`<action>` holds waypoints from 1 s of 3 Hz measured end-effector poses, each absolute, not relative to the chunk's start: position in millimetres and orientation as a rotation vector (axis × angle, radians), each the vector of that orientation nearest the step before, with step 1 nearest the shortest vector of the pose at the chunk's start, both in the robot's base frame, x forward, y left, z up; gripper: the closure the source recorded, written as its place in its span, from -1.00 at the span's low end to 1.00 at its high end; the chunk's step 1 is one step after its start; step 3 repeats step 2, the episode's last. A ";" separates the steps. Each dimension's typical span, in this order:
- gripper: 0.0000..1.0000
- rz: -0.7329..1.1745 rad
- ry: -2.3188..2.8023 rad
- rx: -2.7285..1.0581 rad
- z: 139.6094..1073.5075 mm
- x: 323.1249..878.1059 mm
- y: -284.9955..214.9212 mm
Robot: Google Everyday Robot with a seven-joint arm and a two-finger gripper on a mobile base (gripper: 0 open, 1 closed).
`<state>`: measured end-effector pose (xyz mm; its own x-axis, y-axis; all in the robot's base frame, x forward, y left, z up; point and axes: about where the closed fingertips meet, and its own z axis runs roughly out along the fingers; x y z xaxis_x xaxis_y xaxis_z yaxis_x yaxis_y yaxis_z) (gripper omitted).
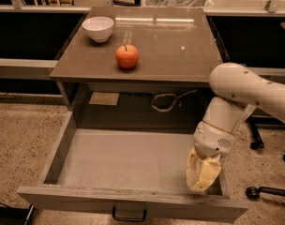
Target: Open top drawer
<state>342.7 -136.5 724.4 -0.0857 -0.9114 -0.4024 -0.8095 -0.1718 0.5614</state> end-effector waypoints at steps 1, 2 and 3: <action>-0.58 -0.924 -2.043 2.123 752.9 379.0 -148.7; -0.99 -0.926 -2.050 2.124 749.8 379.5 -146.8; -0.99 -0.926 -2.050 2.124 749.8 379.5 -146.8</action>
Offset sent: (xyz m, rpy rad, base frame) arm 0.0294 -0.0113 0.0243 -0.0380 -0.1304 -0.0254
